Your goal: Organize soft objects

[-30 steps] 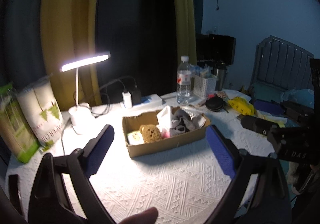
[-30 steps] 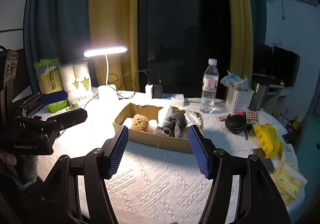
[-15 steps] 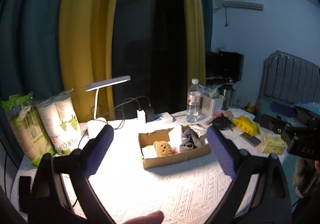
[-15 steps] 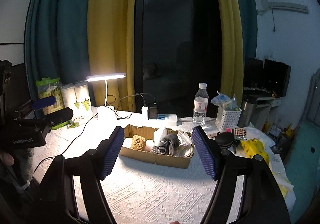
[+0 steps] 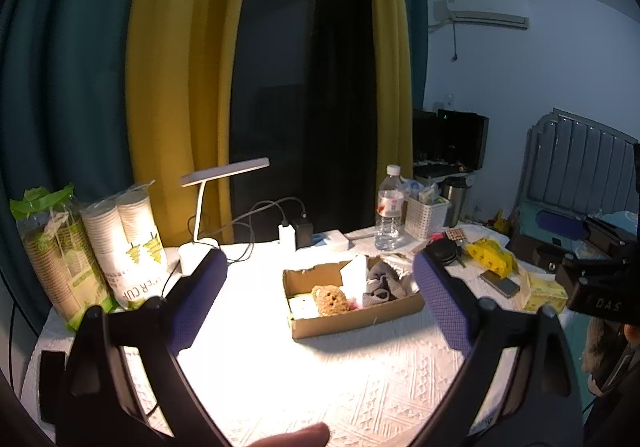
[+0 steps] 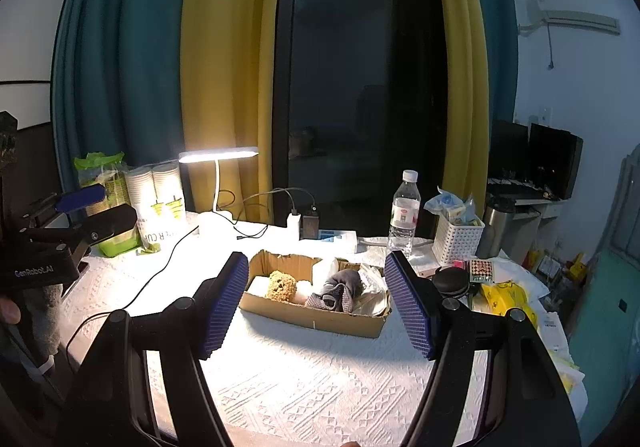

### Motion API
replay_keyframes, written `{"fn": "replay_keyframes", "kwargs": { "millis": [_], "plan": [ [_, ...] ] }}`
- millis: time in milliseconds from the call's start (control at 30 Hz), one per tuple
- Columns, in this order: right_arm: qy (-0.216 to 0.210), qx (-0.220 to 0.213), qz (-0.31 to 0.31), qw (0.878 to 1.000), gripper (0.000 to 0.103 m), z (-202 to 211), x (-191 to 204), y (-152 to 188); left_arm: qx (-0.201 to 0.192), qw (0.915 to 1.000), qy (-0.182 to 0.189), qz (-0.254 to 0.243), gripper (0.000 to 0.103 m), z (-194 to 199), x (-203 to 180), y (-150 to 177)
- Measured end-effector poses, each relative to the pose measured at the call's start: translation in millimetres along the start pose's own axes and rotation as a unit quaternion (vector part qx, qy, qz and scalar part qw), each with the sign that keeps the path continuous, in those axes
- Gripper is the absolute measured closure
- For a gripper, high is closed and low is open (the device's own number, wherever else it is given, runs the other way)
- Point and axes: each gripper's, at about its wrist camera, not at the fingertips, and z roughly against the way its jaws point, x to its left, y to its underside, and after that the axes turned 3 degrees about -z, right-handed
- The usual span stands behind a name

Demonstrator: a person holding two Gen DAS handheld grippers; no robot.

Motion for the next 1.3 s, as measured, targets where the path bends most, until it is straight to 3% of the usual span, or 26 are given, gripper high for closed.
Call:
{"fn": "replay_keyframes", "kwargs": {
  "millis": [1300],
  "plan": [
    [0.000, 0.015, 0.001, 1.000, 0.029, -9.6, -0.5, 9.2, 0.006, 0.9999, -0.003, 0.008, 0.008, -1.8, 3.3, 10.9]
  ]
}}
